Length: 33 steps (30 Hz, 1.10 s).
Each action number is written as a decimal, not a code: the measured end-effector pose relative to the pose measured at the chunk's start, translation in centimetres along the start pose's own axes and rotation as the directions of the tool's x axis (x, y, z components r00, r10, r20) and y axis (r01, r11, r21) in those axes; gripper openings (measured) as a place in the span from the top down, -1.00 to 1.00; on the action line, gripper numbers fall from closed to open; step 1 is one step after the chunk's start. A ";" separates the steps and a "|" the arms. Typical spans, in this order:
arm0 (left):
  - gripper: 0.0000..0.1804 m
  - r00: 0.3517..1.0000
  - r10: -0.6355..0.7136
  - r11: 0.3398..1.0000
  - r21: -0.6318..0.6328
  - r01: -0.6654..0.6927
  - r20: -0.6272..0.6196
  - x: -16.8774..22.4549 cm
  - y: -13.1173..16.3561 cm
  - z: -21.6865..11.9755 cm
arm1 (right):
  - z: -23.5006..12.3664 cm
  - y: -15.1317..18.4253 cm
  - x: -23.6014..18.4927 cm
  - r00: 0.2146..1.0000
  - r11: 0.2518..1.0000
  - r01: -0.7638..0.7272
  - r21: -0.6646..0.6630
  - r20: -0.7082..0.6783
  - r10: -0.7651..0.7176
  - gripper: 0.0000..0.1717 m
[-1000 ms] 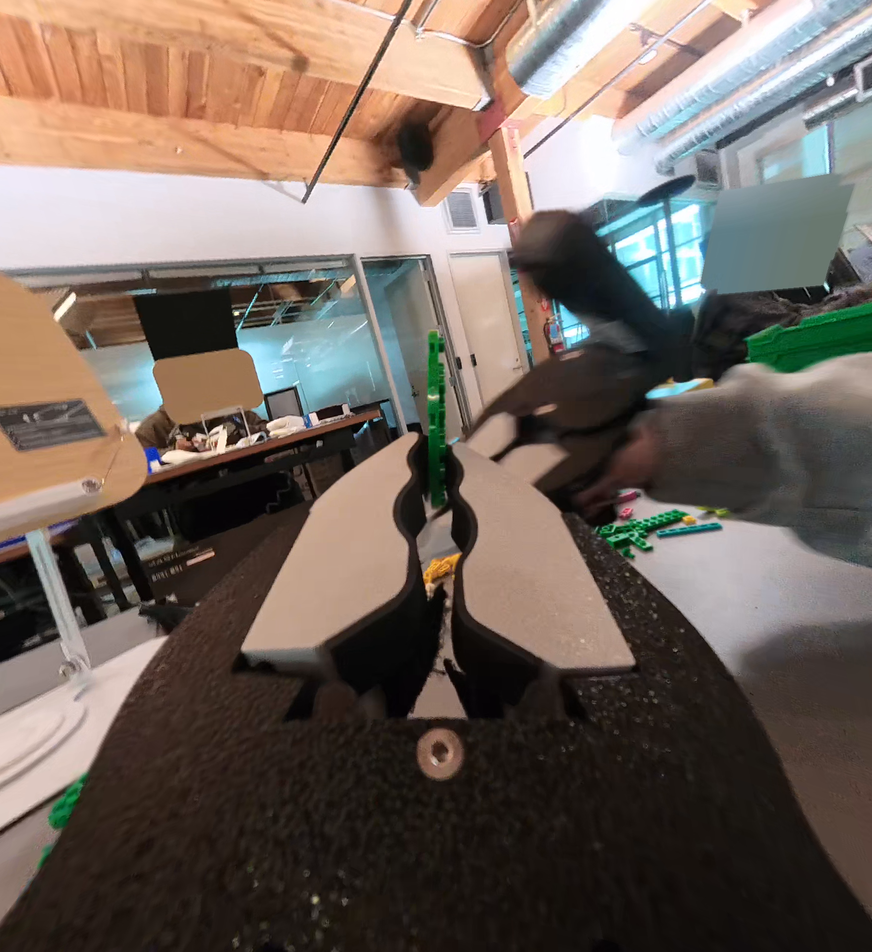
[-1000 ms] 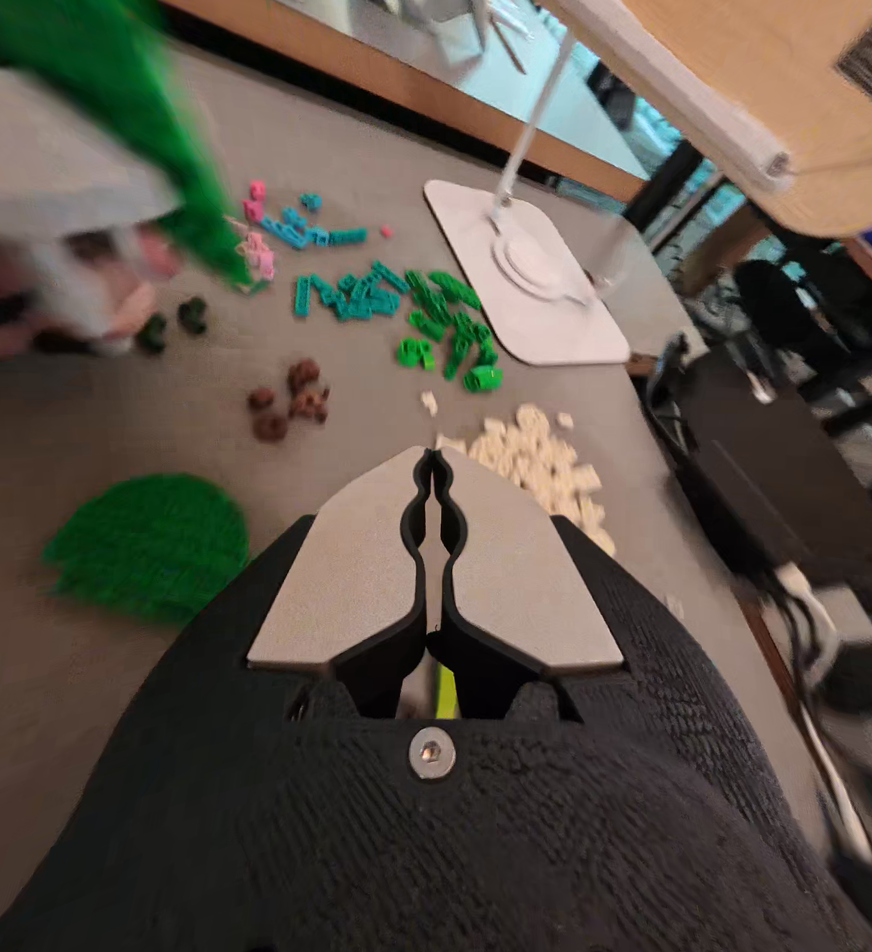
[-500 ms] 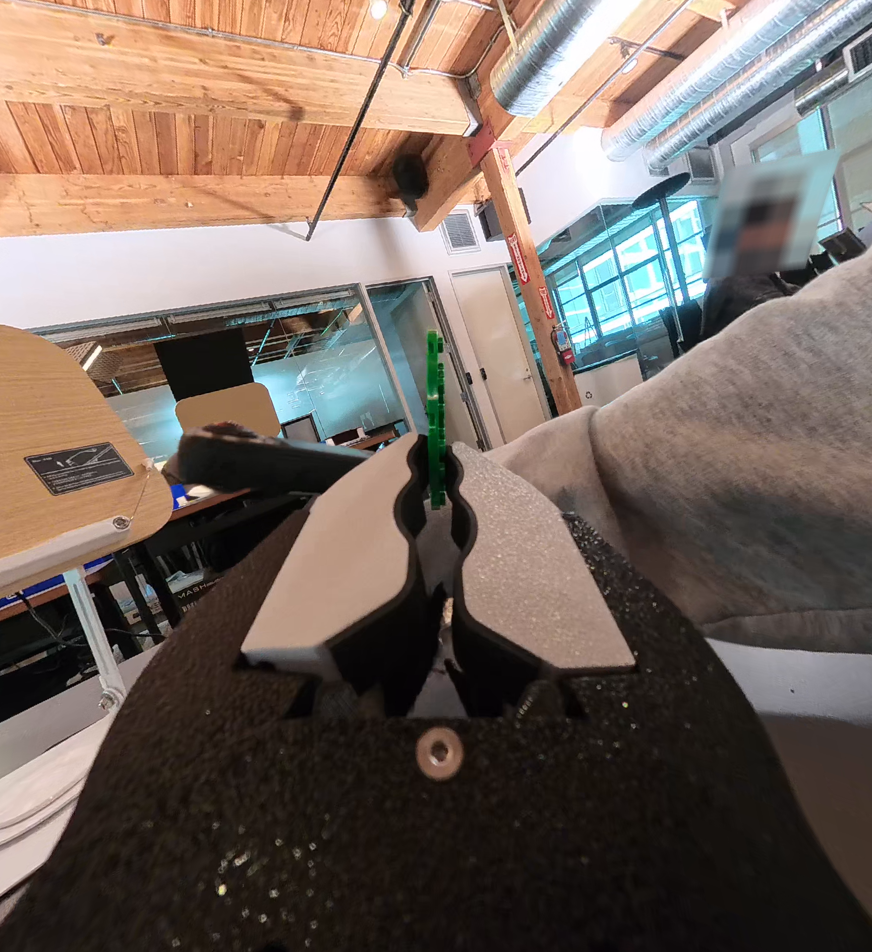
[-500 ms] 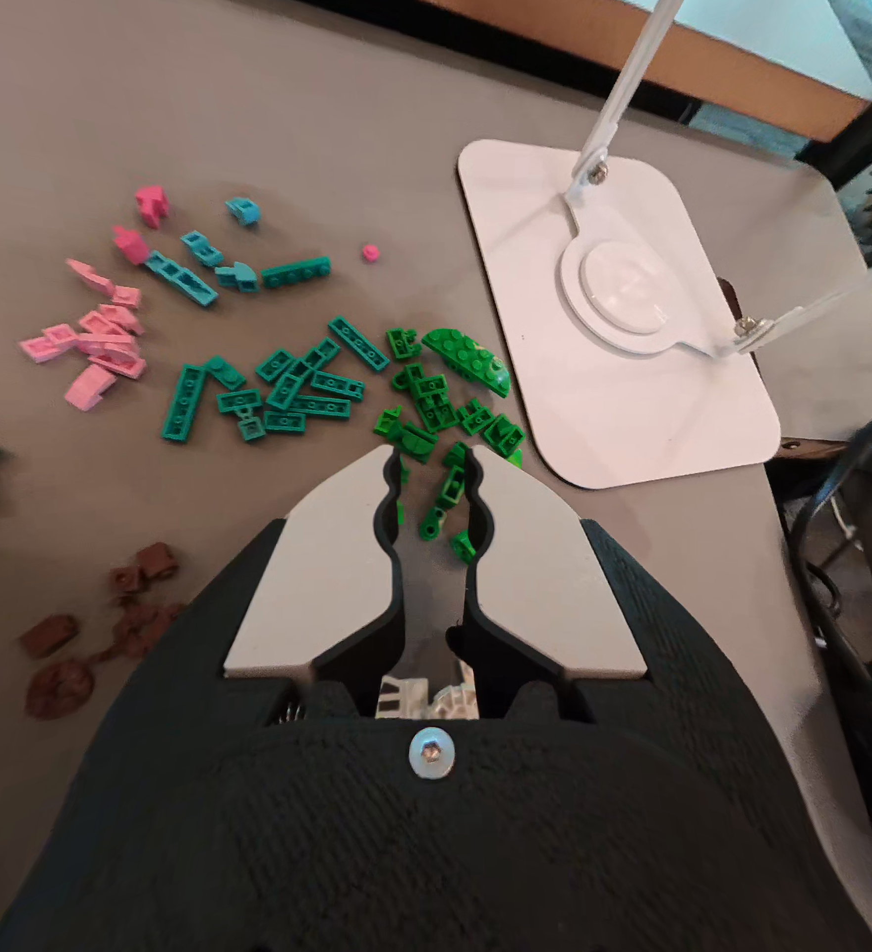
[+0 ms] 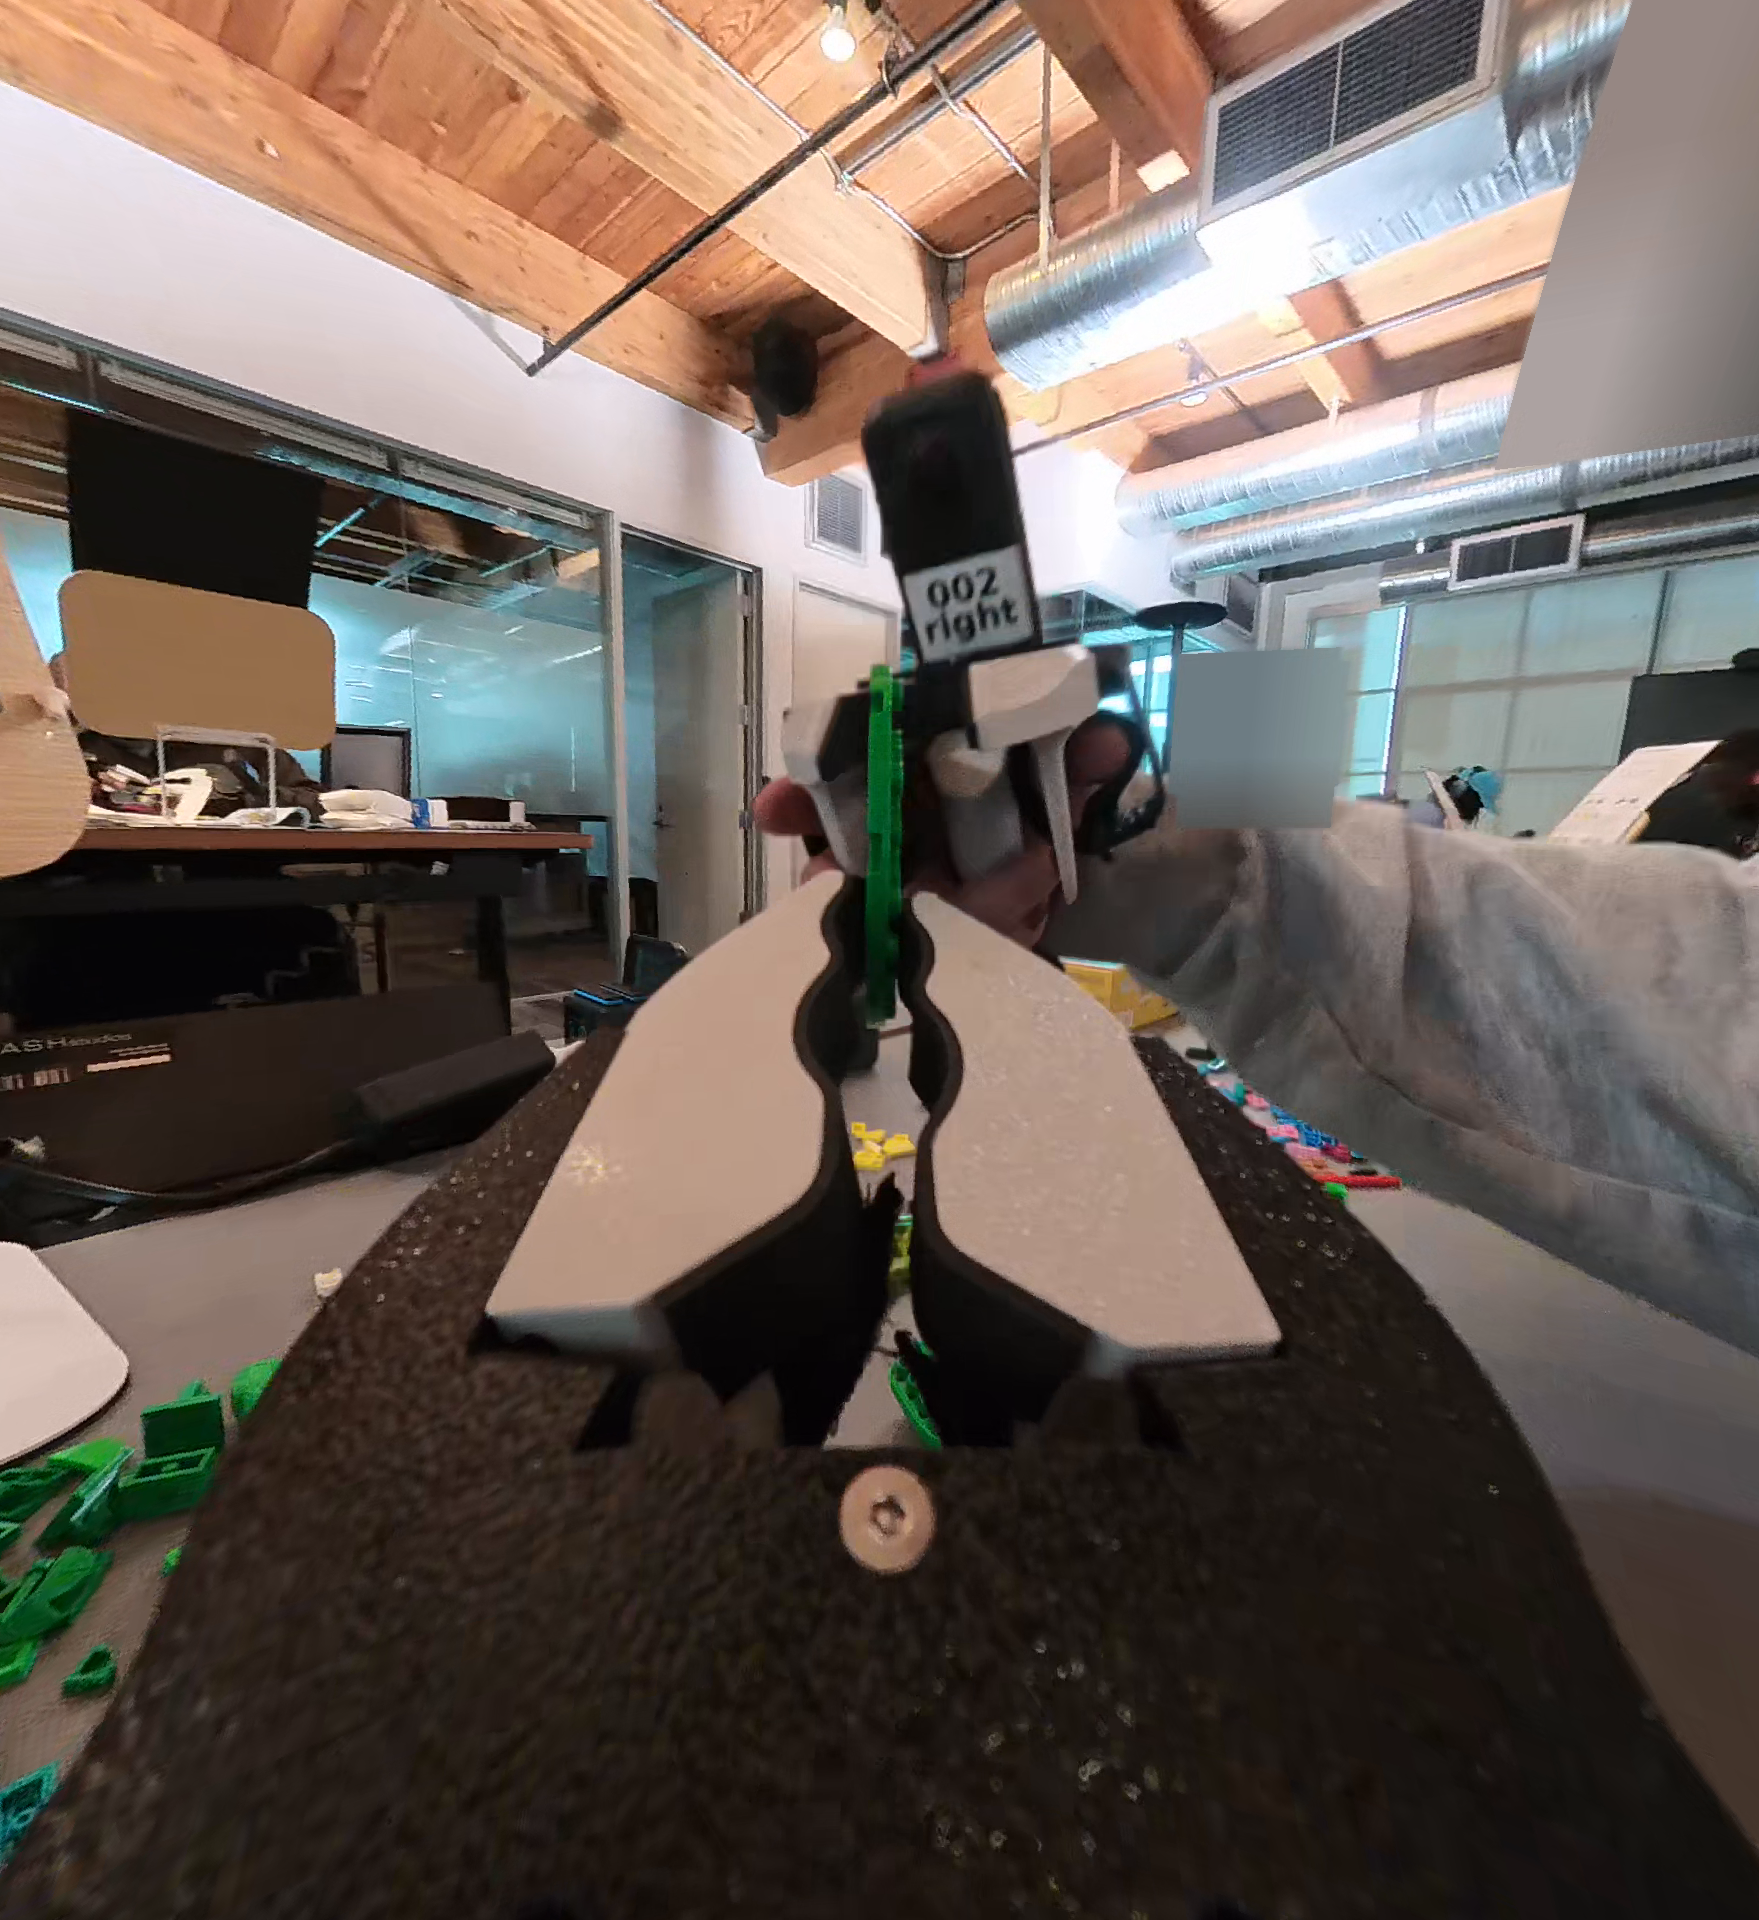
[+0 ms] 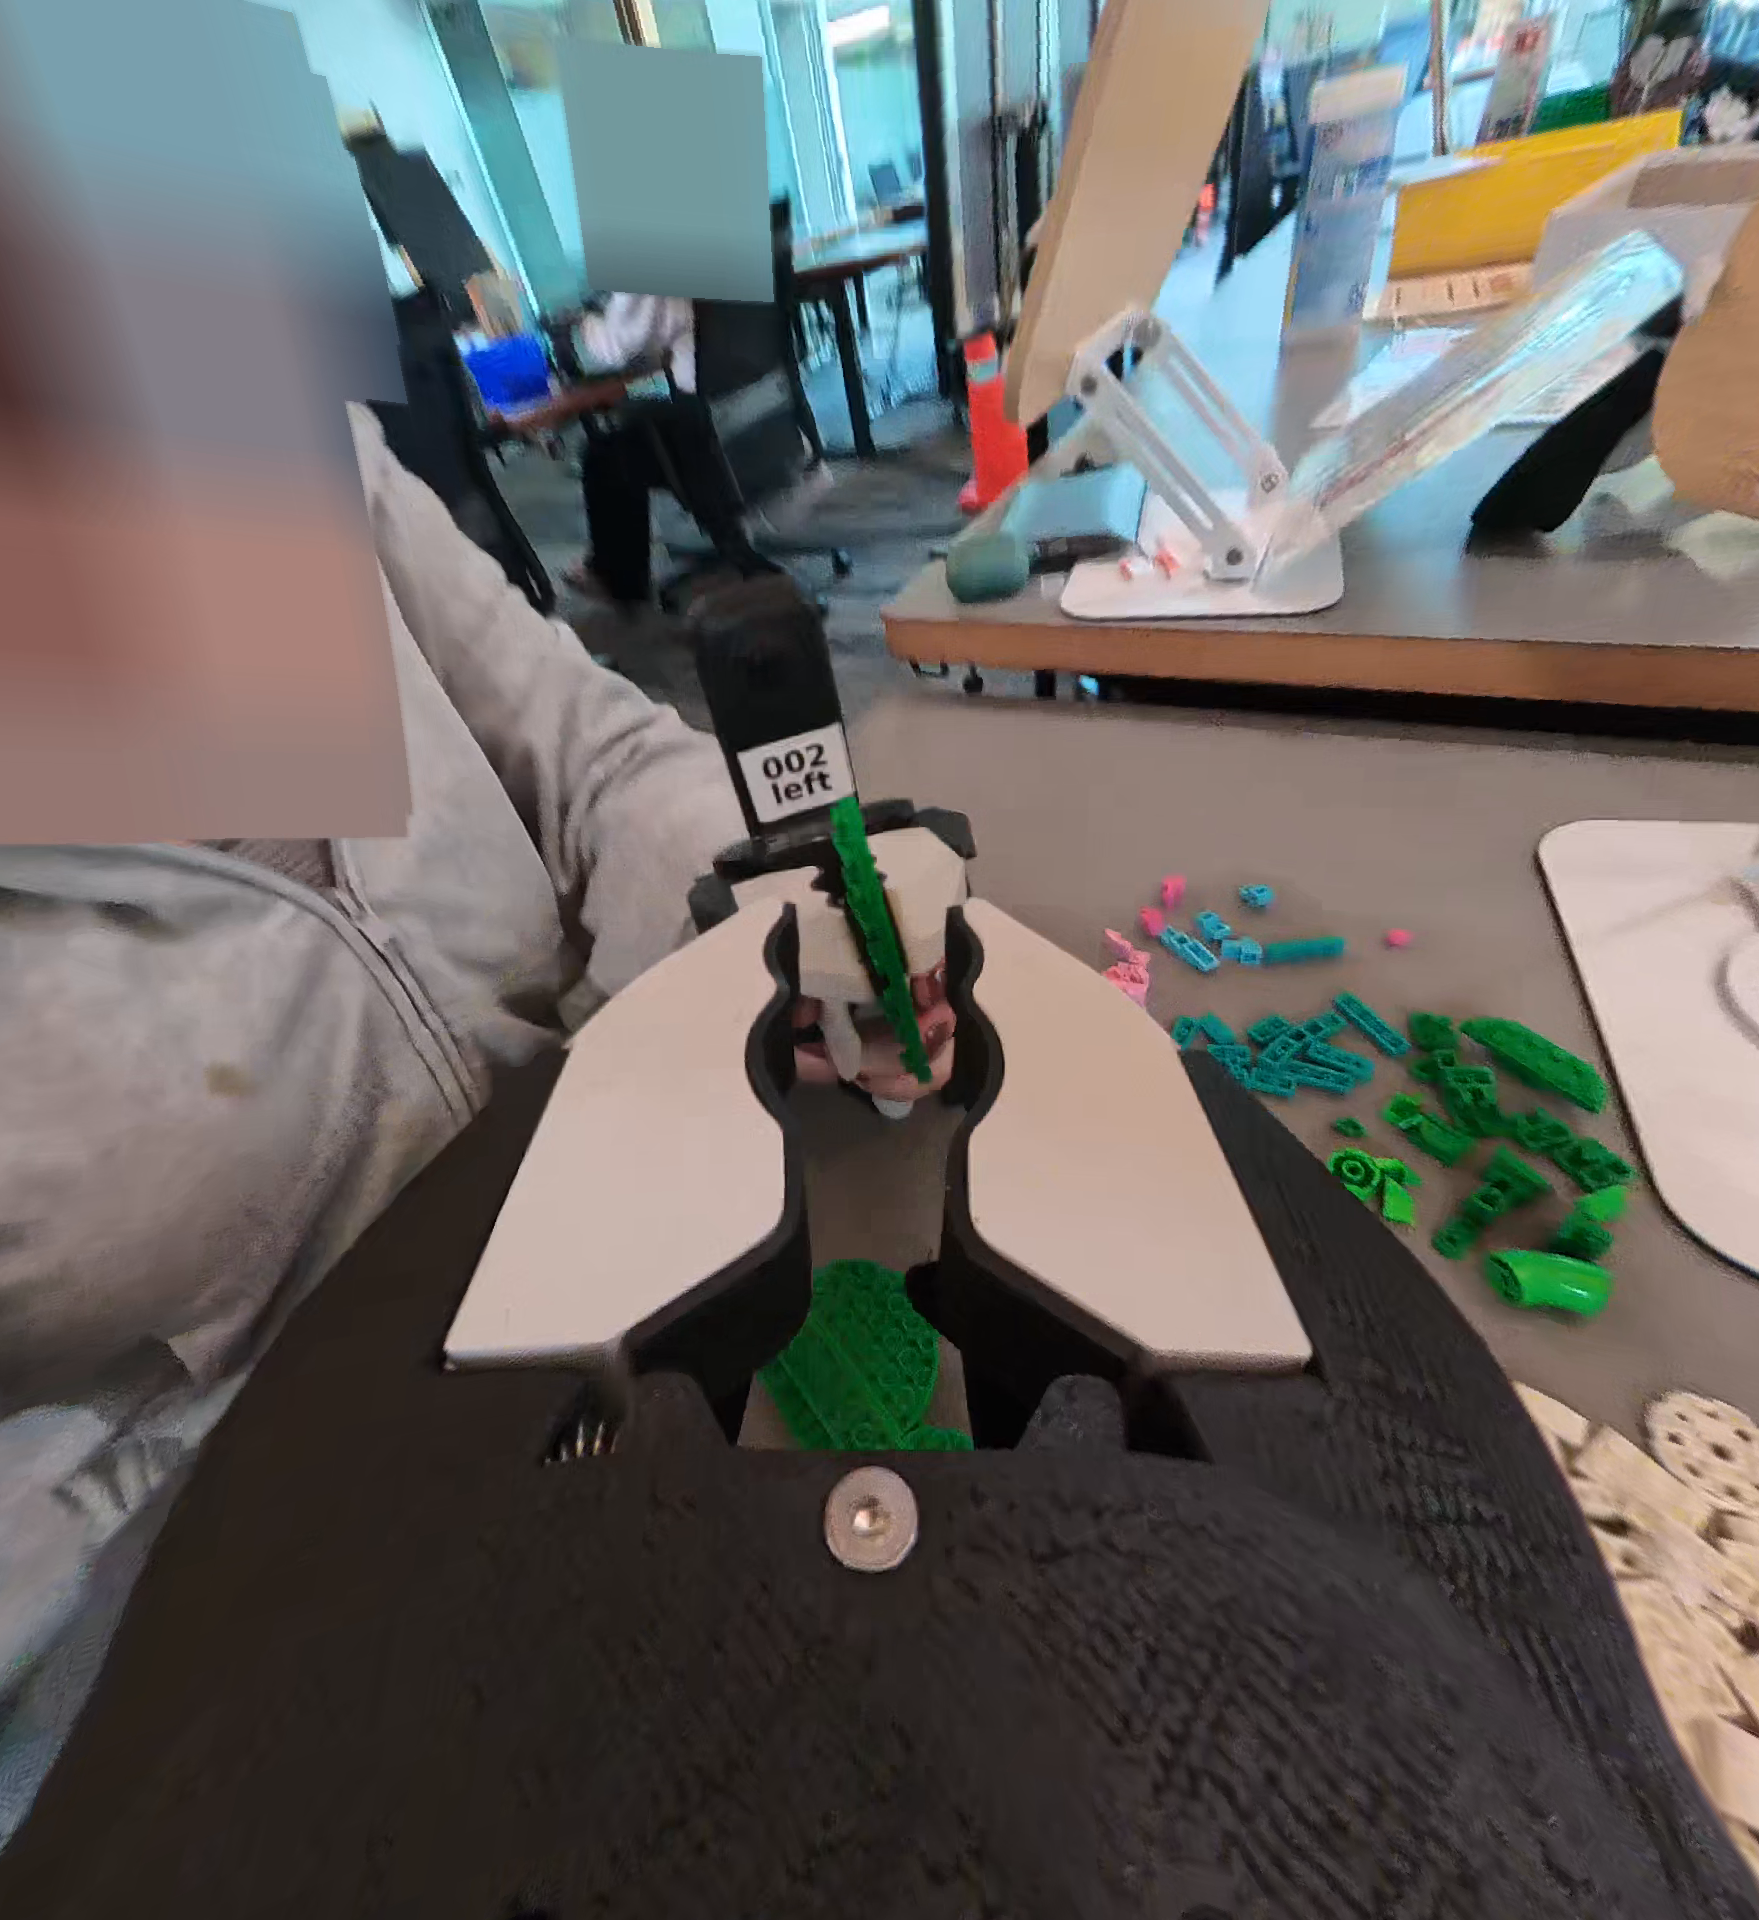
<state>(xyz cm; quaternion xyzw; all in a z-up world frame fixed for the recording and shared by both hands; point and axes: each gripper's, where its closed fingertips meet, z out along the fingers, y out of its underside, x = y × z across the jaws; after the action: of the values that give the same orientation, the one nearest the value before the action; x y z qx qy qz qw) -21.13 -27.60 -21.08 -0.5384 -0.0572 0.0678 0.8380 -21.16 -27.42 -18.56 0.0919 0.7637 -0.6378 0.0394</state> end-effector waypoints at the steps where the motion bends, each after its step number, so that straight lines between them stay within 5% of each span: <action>1: 0.94 1.000 0.004 1.000 -0.007 -0.004 -0.010 0.2 0.1 0.1 | 0.4 0.0 -0.3 1.000 0.999 0.022 -0.031 -0.009 -0.023 0.70; 5: 0.94 0.998 0.057 0.998 -0.016 -0.057 -0.027 0.8 0.6 0.1 | 1.7 0.9 -0.7 0.997 0.980 0.068 -0.185 -0.022 -0.073 0.71; 7: 0.94 0.996 0.089 0.996 -0.014 -0.089 -0.017 0.9 0.5 0.1 | 2.1 1.6 -0.9 0.996 0.963 0.093 -0.252 0.019 -0.091 0.94; 9: 0.91 0.997 0.078 0.997 0.003 -0.078 0.006 0.7 0.3 0.1 | 2.3 1.4 -0.7 0.995 0.963 0.099 -0.250 0.036 -0.093 0.96; 12: 0.57 0.986 0.096 0.994 -0.058 -0.089 0.137 -1.2 0.8 0.3 | 2.2 0.6 1.5 0.993 0.973 0.103 -0.207 -0.029 -0.112 0.96; 14: 0.39 0.967 0.115 0.992 -0.084 -0.098 0.228 -2.5 0.8 0.0 | 1.7 -0.8 4.7 0.980 0.991 0.098 -0.090 -0.167 -0.112 0.96; 18: 0.43 0.952 0.168 0.975 0.099 -0.198 0.255 -2.6 -3.6 -1.4 | -0.3 0.4 14.0 0.830 0.999 0.030 0.021 -0.558 -0.013 0.96; 21: 0.43 0.942 0.139 0.980 0.097 -0.176 0.304 -4.2 -3.7 -1.8 | 1.3 4.2 17.5 0.747 0.980 0.022 -0.198 -0.649 -0.148 0.96; 26: 0.46 0.940 0.031 0.993 0.096 -0.068 0.340 -5.7 -2.7 -2.1 | 4.8 8.6 20.6 0.687 0.811 0.023 -0.585 -0.580 -0.439 0.96; 29: 0.54 0.948 0.048 0.991 0.101 -0.084 0.313 -5.2 -2.6 -2.1 | 5.7 9.2 21.8 0.668 0.755 0.025 -0.655 -0.551 -0.500 0.95; 33: 0.52 0.950 0.047 0.994 0.084 -0.076 0.309 -5.1 -2.1 -2.0 | 5.8 8.9 22.5 0.630 0.769 0.020 -0.638 -0.590 -0.506 0.67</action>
<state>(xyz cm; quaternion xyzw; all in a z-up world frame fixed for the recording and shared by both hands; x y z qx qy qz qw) -25.71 -31.12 -20.06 -0.4823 -0.1664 0.1792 0.8412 -41.84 -29.62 -32.24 0.2044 0.8724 -0.2808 -0.3439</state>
